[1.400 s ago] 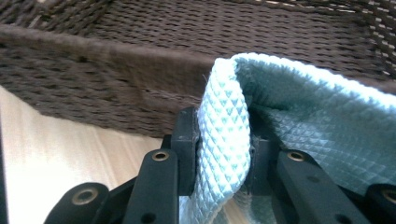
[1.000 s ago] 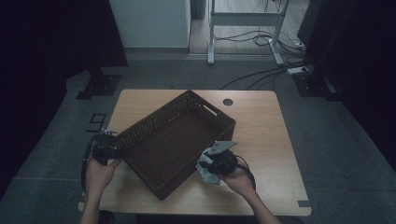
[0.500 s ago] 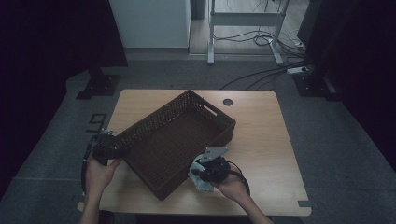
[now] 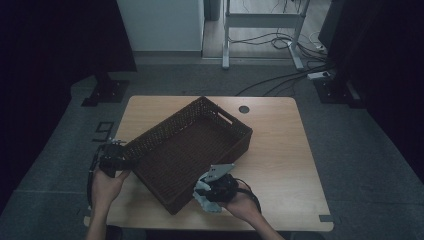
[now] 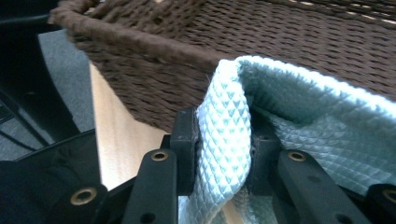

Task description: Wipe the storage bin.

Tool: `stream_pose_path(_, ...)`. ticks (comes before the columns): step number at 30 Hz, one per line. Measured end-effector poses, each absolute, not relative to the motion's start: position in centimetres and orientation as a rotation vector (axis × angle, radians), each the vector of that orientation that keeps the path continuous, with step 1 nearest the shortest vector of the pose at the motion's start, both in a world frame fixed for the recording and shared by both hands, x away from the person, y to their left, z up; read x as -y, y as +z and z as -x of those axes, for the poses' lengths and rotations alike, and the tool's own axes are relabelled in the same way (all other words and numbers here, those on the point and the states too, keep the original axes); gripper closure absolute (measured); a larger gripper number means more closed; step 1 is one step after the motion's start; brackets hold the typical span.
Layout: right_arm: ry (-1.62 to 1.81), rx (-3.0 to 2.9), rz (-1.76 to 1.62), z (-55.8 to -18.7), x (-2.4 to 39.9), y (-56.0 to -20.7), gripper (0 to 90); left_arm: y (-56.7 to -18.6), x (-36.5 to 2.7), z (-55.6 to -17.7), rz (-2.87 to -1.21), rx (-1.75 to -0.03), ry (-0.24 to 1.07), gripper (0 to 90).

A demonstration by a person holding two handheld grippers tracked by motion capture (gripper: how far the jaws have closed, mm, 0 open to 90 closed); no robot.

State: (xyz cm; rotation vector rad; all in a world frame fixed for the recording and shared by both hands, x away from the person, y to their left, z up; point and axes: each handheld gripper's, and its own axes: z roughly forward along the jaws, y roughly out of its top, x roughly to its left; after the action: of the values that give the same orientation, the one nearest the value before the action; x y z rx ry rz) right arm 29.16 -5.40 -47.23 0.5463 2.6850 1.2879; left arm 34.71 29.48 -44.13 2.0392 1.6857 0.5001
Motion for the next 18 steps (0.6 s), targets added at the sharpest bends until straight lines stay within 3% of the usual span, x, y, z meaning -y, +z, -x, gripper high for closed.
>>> stream_pose_path(18,1.304,-2.747,-0.405,-27.3,2.5,-47.2,68.6,-44.1,-29.5,-34.7,-2.039,-1.687,0.500,34.9)
